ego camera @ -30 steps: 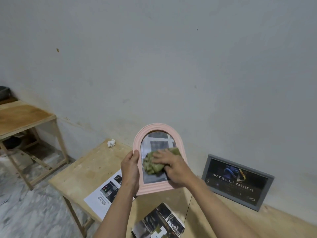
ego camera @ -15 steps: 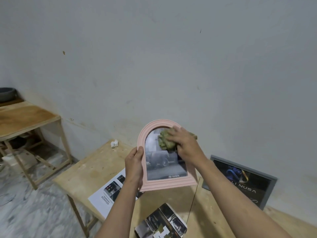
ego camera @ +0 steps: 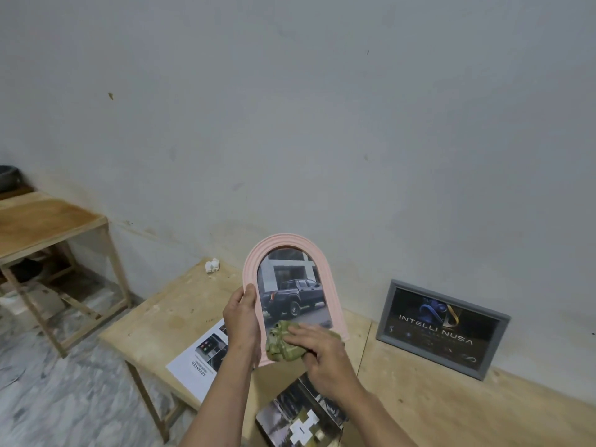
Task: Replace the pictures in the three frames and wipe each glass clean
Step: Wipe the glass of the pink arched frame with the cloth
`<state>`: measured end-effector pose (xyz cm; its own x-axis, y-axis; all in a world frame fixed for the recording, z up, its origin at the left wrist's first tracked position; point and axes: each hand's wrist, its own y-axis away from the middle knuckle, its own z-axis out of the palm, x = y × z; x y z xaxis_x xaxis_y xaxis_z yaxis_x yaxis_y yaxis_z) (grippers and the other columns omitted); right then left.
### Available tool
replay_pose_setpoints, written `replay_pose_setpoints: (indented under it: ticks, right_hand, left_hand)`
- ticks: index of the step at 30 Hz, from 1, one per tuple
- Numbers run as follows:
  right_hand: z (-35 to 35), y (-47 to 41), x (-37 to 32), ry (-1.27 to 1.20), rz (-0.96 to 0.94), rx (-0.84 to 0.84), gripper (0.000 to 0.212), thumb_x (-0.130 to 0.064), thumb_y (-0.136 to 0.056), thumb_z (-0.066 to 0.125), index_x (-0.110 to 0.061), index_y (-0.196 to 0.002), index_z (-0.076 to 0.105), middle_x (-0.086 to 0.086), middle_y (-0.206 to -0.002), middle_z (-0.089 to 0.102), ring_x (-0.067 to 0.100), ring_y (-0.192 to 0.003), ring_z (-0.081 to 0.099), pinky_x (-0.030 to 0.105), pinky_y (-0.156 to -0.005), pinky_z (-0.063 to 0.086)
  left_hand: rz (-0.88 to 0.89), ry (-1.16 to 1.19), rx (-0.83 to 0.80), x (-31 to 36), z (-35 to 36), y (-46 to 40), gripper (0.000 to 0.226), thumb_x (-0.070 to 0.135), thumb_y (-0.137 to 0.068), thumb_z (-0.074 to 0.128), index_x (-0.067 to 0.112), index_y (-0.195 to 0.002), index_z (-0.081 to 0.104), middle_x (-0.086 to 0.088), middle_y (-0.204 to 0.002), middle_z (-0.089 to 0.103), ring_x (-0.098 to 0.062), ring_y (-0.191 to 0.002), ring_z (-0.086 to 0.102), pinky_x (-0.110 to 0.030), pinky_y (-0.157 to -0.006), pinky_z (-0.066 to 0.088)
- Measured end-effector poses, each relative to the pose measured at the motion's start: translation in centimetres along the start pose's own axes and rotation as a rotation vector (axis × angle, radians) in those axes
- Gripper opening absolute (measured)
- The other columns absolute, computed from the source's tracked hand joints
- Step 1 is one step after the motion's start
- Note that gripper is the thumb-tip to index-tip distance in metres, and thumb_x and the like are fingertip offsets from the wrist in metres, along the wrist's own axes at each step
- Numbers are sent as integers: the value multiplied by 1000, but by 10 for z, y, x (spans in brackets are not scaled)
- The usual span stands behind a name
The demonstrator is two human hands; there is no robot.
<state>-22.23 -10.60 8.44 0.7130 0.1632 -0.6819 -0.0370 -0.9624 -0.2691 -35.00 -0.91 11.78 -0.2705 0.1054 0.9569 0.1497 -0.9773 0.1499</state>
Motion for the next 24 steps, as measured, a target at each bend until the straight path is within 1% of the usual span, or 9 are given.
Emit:
replay_pose_setpoints:
  ticks: [2, 5, 7, 11, 13, 16, 19, 21, 24]
  right_hand:
    - [15, 4, -9, -18, -39, -16, 51, 2, -82, 56, -29, -121, 64, -30, -124, 49, -28, -118, 30, -3, -103, 7]
    - [17, 5, -9, -75, 1, -55, 53, 5, -78, 53, -27, -117, 68, -33, -116, 51, -35, -107, 31, -6, -96, 14]
    - [10, 4, -5, -171, 88, -121, 50, 4, -84, 51, -30, -117, 68, -33, -112, 56, -31, -102, 40, -4, -93, 25]
    - [-3, -3, 9, -431, 276, -136, 40, -6, -93, 51, -38, -112, 67, -15, -112, 68, 0, -108, 60, 18, -95, 48]
    - [-10, -9, 19, -495, 318, -53, 38, -4, -93, 51, -31, -114, 68, -11, -112, 69, 4, -108, 61, 17, -90, 49]
    - [-24, -22, 39, -550, 381, 65, 37, -2, -92, 52, -26, -114, 68, -10, -111, 69, 4, -105, 62, 13, -84, 48]
    - [-37, -42, 70, -543, 447, 145, 36, -3, -91, 53, -29, -110, 69, -12, -106, 71, 6, -103, 64, 26, -92, 49]
    - [-46, -58, 95, -542, 496, 184, 35, -5, -90, 54, -30, -108, 70, -12, -105, 72, 9, -103, 64, 31, -93, 49]
    - [-58, -77, 120, -528, 531, 254, 35, -3, -92, 52, -29, -109, 68, -13, -102, 71, 7, -99, 63, 18, -83, 48]
  left_hand:
    - [4, -75, -2, -5, 0, 0, 18, 25, -102, 53, 16, -95, 67, 6, -91, 68, -16, -91, 63, -25, -76, 48]
    - [-31, -137, 12, -17, -4, -5, 42, 37, -100, 53, 2, -121, 62, -17, -119, 68, -33, -109, 63, -44, -93, 50]
    - [-33, -161, 4, -24, -4, -6, 37, 36, -100, 52, 4, -115, 62, -20, -112, 67, -31, -92, 64, -41, -79, 49]
    - [-6, -218, -83, -35, -2, -6, 27, 40, -99, 50, 18, -105, 64, -9, -105, 69, -23, -88, 66, -37, -76, 51]
    - [-19, -223, -95, -40, 1, -8, 28, 41, -100, 50, 19, -108, 64, -7, -110, 68, -21, -94, 64, -38, -79, 50]
    - [-50, -201, -75, -49, 9, -16, 24, 31, -104, 48, 11, -110, 60, -3, -99, 64, -8, -81, 56, -28, -65, 41]
    - [-72, -210, -67, -57, 19, -28, 18, 28, -106, 45, 14, -112, 56, 11, -87, 56, -2, -75, 51, -23, -61, 37]
    - [-119, -224, -34, -70, 24, -44, 22, 33, -104, 47, 17, -115, 56, 6, -95, 61, -12, -86, 59, -27, -71, 44]
    - [-166, -180, 9, -88, 24, -65, 46, 52, -88, 54, 20, -120, 60, -9, -118, 66, -33, -107, 64, -52, -96, 51]
